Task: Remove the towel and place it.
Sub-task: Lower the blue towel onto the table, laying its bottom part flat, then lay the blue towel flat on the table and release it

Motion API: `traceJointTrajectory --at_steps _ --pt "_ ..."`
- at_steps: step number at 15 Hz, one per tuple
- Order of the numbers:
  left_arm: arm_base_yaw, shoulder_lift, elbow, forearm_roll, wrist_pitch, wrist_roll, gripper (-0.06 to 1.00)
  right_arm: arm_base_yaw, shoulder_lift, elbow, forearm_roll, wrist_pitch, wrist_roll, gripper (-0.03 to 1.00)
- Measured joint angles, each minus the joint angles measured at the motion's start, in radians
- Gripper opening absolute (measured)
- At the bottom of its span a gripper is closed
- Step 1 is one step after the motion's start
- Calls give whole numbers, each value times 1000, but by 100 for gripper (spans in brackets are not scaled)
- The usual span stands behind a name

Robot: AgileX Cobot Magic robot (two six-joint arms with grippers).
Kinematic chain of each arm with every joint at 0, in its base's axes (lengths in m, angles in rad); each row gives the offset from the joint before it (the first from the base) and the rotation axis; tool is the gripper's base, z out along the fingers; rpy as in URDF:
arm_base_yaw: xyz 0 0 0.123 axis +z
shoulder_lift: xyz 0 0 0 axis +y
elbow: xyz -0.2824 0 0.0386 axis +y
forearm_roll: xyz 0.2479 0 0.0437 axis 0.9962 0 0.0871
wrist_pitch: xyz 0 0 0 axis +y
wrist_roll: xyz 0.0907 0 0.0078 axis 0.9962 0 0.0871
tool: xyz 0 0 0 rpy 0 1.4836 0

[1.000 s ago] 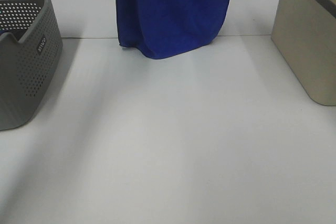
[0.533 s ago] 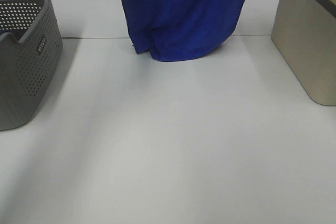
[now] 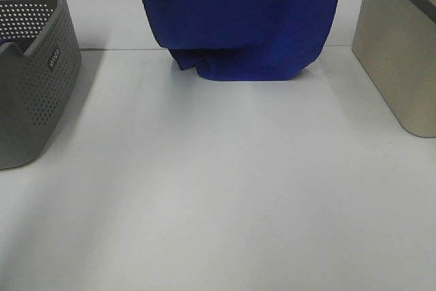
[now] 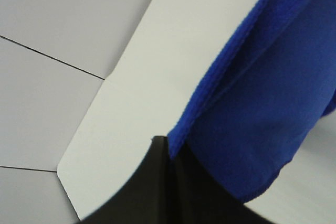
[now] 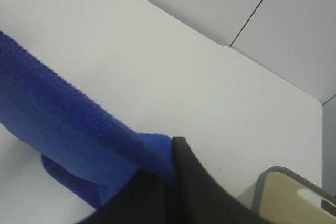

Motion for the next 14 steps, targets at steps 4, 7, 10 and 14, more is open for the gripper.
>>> traceJointTrajectory --at_steps 4,7,10,14 --pt "-4 -97 0 -9 162 40 0 2 -41 0 91 64 0 2" --pt "-4 -136 -1 -5 154 42 0 2 -60 0 129 65 0 2" --pt "-4 -136 -1 -5 165 42 0 2 -61 0 136 92 0 2" --pt "-4 -136 11 -11 173 8 0 2 -61 0 156 250 1 2"
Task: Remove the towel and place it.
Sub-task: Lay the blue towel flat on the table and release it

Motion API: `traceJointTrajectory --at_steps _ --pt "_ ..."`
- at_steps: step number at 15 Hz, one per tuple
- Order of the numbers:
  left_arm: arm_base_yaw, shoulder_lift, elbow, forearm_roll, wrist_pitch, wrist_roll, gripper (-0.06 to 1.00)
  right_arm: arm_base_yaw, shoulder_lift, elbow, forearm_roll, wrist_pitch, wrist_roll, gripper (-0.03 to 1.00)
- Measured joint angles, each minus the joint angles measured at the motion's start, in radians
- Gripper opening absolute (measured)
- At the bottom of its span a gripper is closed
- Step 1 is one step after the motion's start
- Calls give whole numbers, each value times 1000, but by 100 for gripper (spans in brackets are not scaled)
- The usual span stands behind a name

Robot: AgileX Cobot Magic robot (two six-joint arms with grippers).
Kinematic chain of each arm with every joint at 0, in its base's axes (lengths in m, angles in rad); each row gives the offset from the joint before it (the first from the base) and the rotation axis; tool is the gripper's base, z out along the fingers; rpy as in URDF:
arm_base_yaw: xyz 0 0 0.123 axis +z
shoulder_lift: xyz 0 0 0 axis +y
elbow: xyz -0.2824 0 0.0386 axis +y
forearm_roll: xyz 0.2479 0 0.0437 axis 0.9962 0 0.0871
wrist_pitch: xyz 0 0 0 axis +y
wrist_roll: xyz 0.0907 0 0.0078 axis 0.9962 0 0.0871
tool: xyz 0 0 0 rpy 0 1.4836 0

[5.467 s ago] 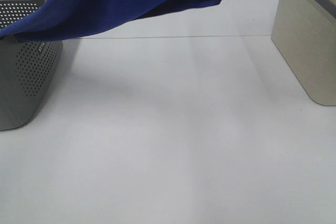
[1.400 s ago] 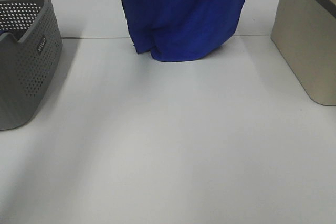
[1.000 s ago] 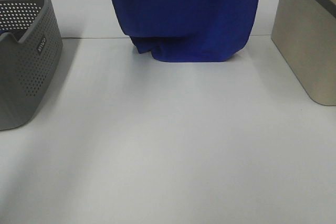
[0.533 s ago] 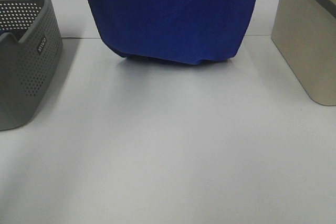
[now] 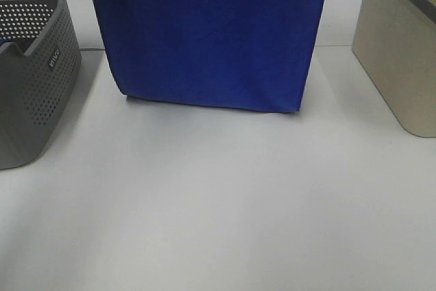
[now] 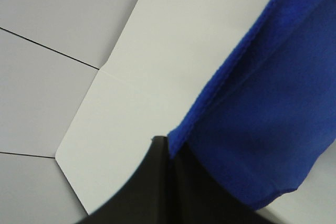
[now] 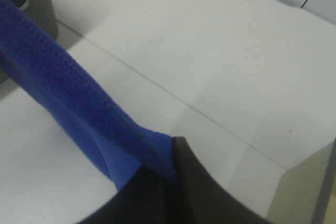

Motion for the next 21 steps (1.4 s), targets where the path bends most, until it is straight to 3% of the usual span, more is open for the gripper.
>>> traceJointTrajectory --at_steps 3,5,9,13,18,20,21 --pt "0 0 4 -32 3 -107 0 0 0 0 25 165 9 2" --pt "0 -44 84 -39 3 -186 0 0 -1 0 17 186 29 2" --pt "-3 -220 380 -76 2 -201 0 1 -48 77 24 184 63 2" --pt "-3 -395 713 -174 -7 -203 0 1 -158 247 50 193 87 2" --pt "-5 -606 1012 -349 -22 -212 0 3 -384 507 80 197 137 2" --pt "-5 -668 1135 -383 -31 -255 0 3 -457 635 109 196 164 2" --pt "-5 -711 1256 -419 -33 -319 0 3 -516 771 138 195 188 2"
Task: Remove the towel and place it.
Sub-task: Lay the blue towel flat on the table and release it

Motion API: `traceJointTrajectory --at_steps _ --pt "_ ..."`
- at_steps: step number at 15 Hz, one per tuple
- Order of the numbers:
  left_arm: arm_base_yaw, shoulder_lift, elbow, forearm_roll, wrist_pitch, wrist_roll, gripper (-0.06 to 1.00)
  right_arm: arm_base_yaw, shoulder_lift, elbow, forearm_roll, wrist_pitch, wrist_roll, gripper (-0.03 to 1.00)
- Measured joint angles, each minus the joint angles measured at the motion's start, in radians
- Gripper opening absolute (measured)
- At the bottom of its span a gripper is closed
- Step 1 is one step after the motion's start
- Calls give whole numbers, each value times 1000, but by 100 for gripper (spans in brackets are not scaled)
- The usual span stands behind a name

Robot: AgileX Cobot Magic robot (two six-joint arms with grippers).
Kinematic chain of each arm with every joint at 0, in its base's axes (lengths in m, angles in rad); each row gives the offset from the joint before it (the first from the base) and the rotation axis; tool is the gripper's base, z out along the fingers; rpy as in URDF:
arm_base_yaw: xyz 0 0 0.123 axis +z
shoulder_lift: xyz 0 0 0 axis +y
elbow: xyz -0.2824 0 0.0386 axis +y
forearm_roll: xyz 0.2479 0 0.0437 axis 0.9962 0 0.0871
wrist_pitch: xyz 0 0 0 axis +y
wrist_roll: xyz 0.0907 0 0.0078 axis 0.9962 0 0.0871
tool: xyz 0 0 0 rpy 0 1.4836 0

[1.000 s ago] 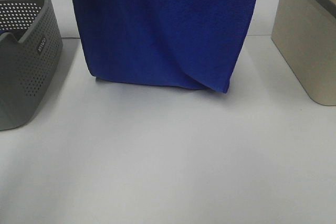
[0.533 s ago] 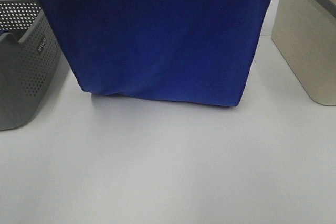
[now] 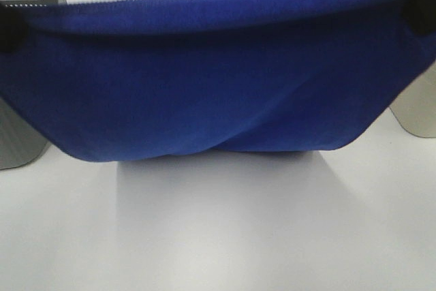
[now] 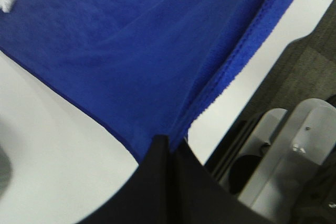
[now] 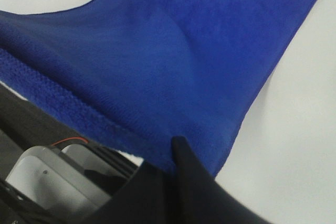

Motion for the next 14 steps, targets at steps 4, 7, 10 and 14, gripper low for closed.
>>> traceJointTrajectory --at_steps 4,7,10,14 --pt "0 -15 172 -64 -3 -96 0 0 -36 187 39 -3 32 2" --pt "0 -15 303 -96 -3 -122 0 0 -36 332 104 -5 41 2" --pt "0 -15 431 -146 -4 -166 0 0 -15 516 154 -6 44 2" --pt "0 75 538 -198 -5 -168 0 0 126 606 183 -11 45 2"
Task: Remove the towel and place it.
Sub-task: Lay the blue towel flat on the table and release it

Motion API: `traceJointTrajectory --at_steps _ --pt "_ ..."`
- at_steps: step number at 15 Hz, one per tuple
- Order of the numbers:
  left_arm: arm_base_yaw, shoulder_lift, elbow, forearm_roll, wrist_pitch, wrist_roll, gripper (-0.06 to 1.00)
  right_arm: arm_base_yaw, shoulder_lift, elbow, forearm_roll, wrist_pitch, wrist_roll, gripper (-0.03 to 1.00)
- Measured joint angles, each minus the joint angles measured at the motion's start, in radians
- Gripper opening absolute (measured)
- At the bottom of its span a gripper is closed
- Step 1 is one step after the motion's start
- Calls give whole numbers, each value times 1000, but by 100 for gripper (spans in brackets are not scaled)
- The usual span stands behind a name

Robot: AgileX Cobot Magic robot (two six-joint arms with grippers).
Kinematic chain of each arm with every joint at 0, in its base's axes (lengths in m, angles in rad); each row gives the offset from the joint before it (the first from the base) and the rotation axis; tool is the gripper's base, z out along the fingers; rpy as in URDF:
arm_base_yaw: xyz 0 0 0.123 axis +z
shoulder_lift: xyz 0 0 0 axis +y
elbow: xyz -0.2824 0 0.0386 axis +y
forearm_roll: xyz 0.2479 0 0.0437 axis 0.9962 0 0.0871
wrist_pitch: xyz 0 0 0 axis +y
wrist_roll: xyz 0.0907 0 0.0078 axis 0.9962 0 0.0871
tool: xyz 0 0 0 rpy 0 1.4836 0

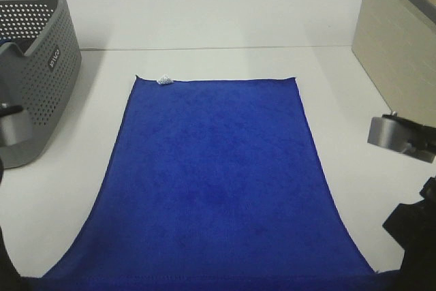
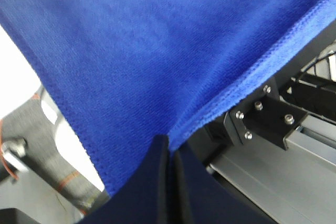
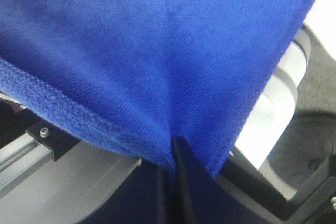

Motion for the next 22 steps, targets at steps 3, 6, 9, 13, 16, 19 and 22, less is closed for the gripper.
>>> traceJointTrajectory --at_steps 3,6,9,13,16,19,22 --pt "0 144 4 -3 -13 0 0 0 181 6 8 -2 -40 2" --pt "0 245 4 0 -35 7 0 -1 294 6 20 -4 -85 2" --pt "1 391 4 -5 -52 26 0 -1 430 4 35 -30 -103 2" --pt "1 507 5 -21 -62 48 0 -1 533 3 52 -52 -122 2" --pt "1 548 4 -34 -75 56 0 -1 586 2 53 -80 -136 2" --pt "1 565 -4 -34 -97 56 0 -1 610 2 54 -105 -150 2" --pt "1 565 -4 -35 -103 56 0 -2 611 3 59 -107 -164 2"
